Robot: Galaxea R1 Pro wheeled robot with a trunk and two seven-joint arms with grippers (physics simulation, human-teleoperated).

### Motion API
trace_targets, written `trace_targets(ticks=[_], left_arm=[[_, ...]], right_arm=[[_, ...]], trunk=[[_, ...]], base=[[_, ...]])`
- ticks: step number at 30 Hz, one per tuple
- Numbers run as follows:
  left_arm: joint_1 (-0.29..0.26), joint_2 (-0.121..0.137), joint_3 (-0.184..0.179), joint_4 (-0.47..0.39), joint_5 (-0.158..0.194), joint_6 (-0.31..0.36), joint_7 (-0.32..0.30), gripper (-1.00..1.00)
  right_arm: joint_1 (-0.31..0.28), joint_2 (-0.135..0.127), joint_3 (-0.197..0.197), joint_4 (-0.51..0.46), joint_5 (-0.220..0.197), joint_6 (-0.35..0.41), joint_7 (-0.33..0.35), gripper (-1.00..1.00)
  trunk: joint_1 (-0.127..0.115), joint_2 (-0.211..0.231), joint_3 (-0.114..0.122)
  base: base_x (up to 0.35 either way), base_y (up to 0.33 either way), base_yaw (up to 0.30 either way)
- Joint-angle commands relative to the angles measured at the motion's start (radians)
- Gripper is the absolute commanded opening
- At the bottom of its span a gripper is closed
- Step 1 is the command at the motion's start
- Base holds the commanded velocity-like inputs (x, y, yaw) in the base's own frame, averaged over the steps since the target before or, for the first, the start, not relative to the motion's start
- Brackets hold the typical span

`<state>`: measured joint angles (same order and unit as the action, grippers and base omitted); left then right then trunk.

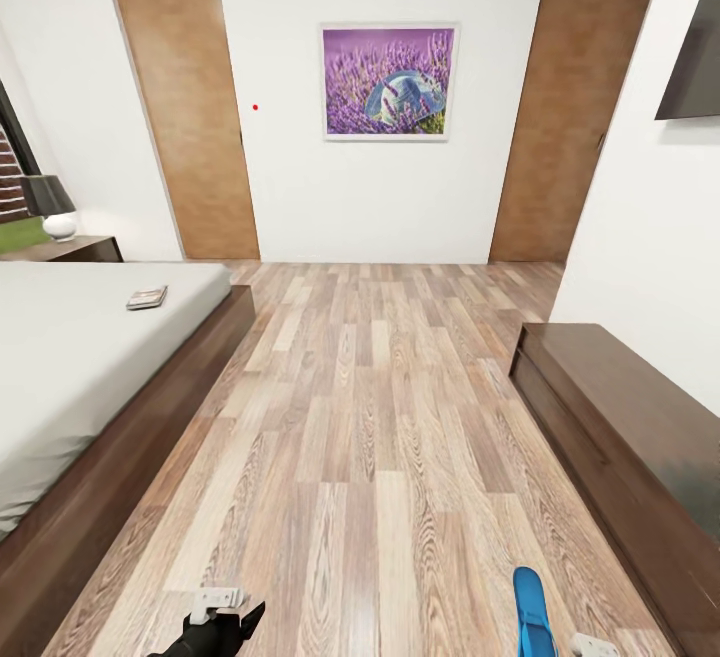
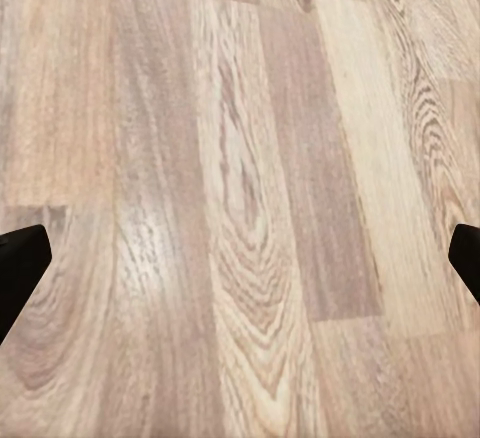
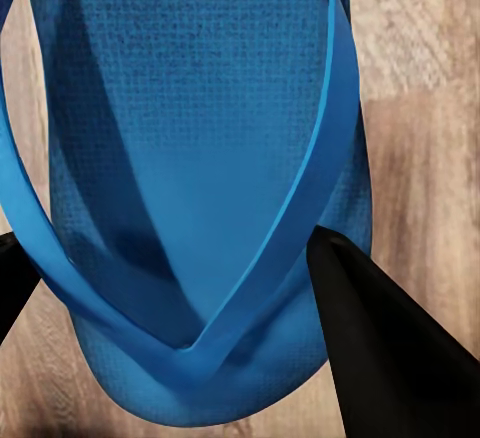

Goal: In the bedroom, move the book from the bed onto either nightstand, and place the two sandals side by side next to the bed.

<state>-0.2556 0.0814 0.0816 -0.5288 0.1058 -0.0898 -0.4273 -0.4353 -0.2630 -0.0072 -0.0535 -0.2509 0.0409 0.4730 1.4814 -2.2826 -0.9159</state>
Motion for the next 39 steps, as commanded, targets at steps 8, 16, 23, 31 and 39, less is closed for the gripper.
trace_targets(ticks=[8, 16, 23, 31, 39], left_arm=[[-0.001, -0.001, 0.002, 0.001, 0.008, 0.001, -0.007, 1.00], [-0.001, 0.000, 0.002, 0.001, 0.008, 0.001, -0.007, 1.00], [-0.001, -0.001, 0.001, 0.001, 0.008, 0.001, -0.007, 1.00], [-0.001, -0.002, 0.001, 0.001, 0.008, 0.001, -0.007, 1.00], [-0.001, -0.002, 0.001, 0.001, 0.008, 0.001, -0.007, 1.00]], right_arm=[[0.000, 0.000, 0.000, 0.000, -0.007, 0.005, 0.003, -1.00], [0.000, 0.000, 0.000, 0.000, -0.007, 0.005, 0.003, -1.00], [0.000, 0.001, 0.000, 0.000, -0.007, 0.005, 0.003, -1.00], [0.000, 0.001, 0.000, 0.001, -0.007, 0.005, 0.003, -1.00], [0.000, 0.001, 0.000, 0.001, -0.006, 0.005, 0.001, -1.00]], trunk=[[0.000, 0.000, -0.007], [0.000, 0.000, -0.018], [0.000, 0.000, -0.028], [0.000, 0.000, -0.031], [0.000, 0.000, -0.031]], base=[[0.000, 0.000, -0.059], [0.000, 0.000, -0.126], [0.000, 0.000, -0.132], [0.000, 0.000, -0.036], [0.000, 0.000, -0.001]])
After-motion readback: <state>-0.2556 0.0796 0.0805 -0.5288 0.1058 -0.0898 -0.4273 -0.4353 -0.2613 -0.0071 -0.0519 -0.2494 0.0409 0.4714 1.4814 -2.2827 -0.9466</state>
